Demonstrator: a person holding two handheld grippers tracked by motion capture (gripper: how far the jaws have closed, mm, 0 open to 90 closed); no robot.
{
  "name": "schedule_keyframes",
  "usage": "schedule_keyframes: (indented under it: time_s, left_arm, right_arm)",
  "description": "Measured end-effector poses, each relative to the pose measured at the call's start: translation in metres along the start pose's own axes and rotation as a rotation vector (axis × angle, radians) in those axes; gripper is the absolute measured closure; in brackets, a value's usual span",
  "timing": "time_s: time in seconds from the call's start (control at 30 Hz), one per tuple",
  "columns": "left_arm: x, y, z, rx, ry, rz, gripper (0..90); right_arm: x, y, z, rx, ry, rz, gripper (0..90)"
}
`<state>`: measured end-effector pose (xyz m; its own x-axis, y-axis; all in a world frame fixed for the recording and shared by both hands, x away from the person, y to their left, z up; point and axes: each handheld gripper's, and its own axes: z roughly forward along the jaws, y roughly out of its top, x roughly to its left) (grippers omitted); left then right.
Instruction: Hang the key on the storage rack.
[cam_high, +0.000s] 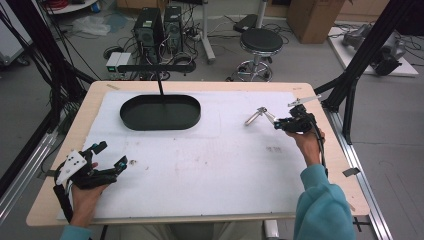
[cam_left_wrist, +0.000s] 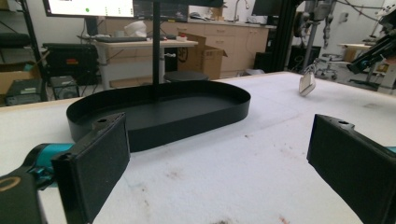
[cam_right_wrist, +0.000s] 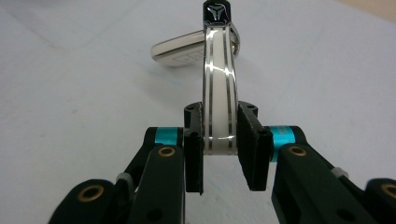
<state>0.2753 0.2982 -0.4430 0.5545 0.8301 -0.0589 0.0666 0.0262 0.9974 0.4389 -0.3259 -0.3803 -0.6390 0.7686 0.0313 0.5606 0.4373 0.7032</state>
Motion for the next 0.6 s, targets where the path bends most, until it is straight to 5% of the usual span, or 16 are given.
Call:
schedule_keyframes:
  time_s: [0.03, 0.17, 0.33, 0.6]
  left_arm:
    - [0.002, 0.006, 0.003, 0.018, -0.019, 0.005, 6.3]
    - [0.004, 0.016, 0.008, 0.06, -0.045, 0.028, 6.3]
    - [0.009, 0.036, 0.014, 0.087, -0.061, 0.071, 6.3]
    - [0.005, 0.068, 0.028, 0.158, -0.198, 0.12, 6.3]
  right_arm:
    - [0.008, 0.004, -0.003, -0.033, 0.03, -0.053, 74.3]
    - [0.022, 0.009, -0.007, -0.075, 0.082, -0.132, 74.3]
    - [0.033, 0.011, -0.012, -0.115, 0.14, -0.161, 74.3]
    - [0.046, 0.015, -0.026, -0.207, 0.265, -0.187, 74.4]
